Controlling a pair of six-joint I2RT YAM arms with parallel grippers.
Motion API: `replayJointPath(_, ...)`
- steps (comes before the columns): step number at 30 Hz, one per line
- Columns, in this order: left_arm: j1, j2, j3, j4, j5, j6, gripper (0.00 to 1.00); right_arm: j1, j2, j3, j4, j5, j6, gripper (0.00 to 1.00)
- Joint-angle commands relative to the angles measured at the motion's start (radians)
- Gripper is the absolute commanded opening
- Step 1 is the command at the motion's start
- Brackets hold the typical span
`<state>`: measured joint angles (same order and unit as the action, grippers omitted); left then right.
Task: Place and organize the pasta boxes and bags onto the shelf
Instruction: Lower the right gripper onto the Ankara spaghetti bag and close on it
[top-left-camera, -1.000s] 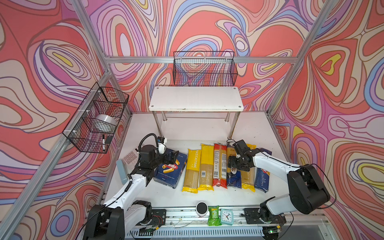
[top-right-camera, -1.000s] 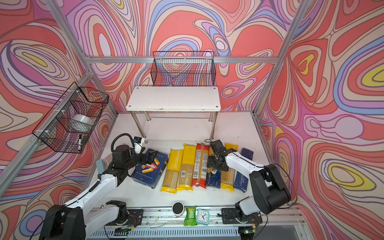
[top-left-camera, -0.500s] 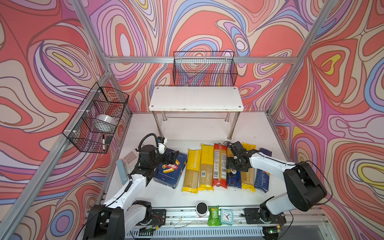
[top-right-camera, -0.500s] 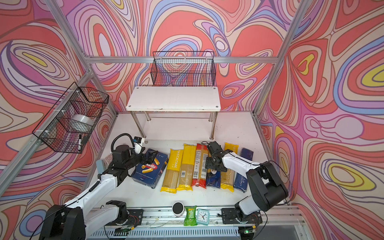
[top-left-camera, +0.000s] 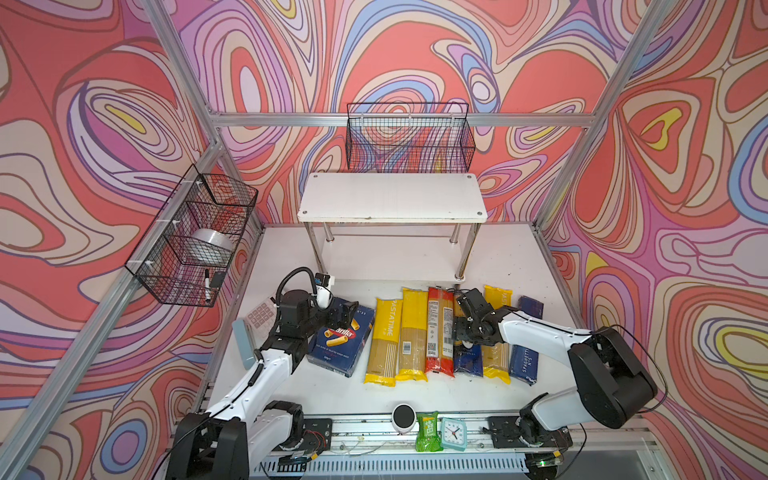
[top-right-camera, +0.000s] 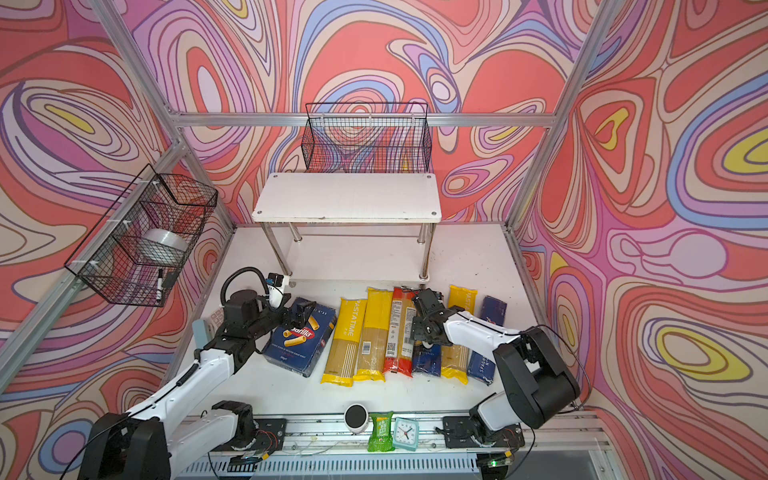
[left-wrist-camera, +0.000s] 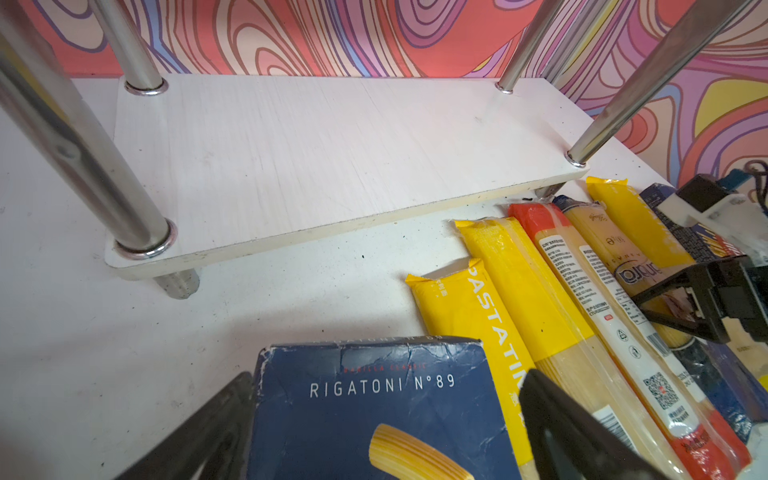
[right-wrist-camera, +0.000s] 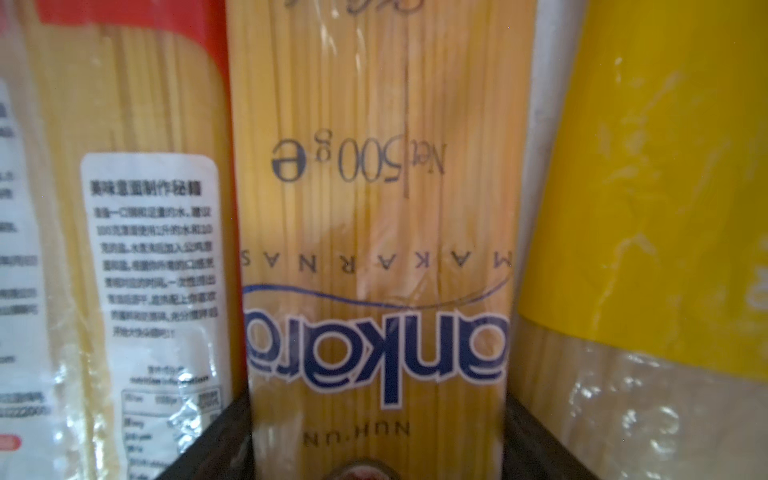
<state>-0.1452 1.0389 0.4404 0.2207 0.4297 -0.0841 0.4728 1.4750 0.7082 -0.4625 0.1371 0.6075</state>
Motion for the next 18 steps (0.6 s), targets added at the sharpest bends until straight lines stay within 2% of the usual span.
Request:
replayJointPath(1,-0.002,-0.034,-0.023,0.027,0.011,0.013,1.00,0.009,0.007,-0.041,0.007,-0.016,0.020,0.79)
replayJointPath(12,-0.002,-0.019,-0.010,0.016,0.021,0.017,1.00,0.017,-0.106,-0.090,-0.067,-0.020,0.027,0.72)
replayJointPath(18,-0.002,-0.008,-0.002,0.013,0.023,0.018,1.00,0.019,-0.052,-0.078,-0.035,-0.011,0.035,0.66)
